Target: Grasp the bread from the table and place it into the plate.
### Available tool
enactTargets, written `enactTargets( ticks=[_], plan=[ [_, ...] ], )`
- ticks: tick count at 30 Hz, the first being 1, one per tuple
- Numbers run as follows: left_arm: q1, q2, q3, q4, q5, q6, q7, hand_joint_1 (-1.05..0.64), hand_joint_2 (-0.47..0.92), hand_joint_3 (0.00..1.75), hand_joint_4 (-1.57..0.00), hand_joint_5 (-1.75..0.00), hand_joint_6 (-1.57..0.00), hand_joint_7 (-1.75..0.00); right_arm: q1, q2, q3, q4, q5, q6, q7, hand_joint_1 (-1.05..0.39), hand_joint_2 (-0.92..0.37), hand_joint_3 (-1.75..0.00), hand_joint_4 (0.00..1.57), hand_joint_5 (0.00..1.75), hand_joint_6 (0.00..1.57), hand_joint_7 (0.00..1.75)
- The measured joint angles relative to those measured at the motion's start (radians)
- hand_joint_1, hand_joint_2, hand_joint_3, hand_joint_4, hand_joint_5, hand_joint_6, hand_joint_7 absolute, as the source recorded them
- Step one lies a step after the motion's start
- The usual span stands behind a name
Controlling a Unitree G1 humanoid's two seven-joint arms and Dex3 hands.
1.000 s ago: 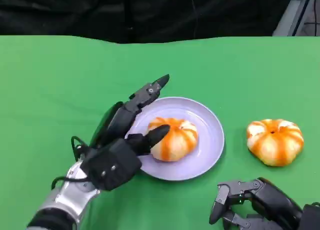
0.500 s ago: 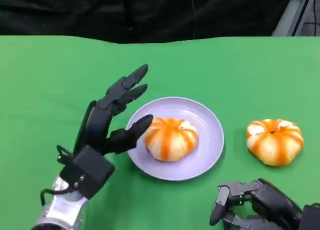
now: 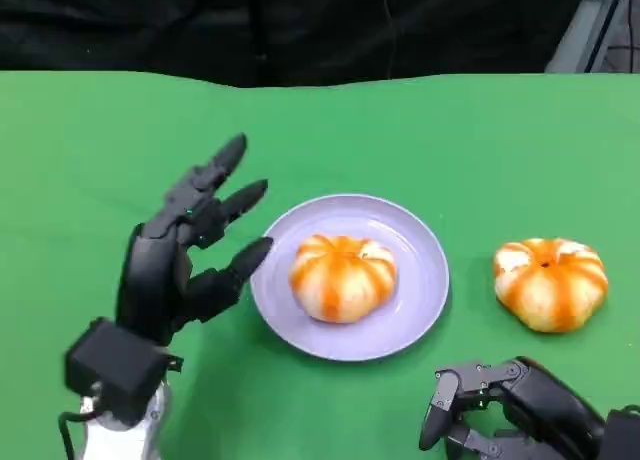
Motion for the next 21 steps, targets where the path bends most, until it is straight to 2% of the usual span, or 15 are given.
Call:
enactTargets(
  ticks=[7, 21],
  plan=[
    [0.02, -0.017, 0.055, 0.002, -0.109, -0.01, -0.121, -0.52, 0.92, 0.11, -0.78, -0.03, -0.48, -0.02, 0.0, 0.0, 0.0, -0.006, 0.0, 0.001, 0.001, -0.07, -0.92, -0.46, 0.69, 1.58, 0.78, 1.09],
    [0.097, -0.04, 0.14, 0.002, -0.219, -0.037, -0.283, -0.51, 0.92, 0.12, -0.83, -0.04, -0.53, -0.02, 0.0, 0.0, 0.0, -0.003, 0.002, 0.001, 0.005, -0.08, -0.92, -0.48, 0.7, 1.58, 0.78, 1.08]
  ],
)
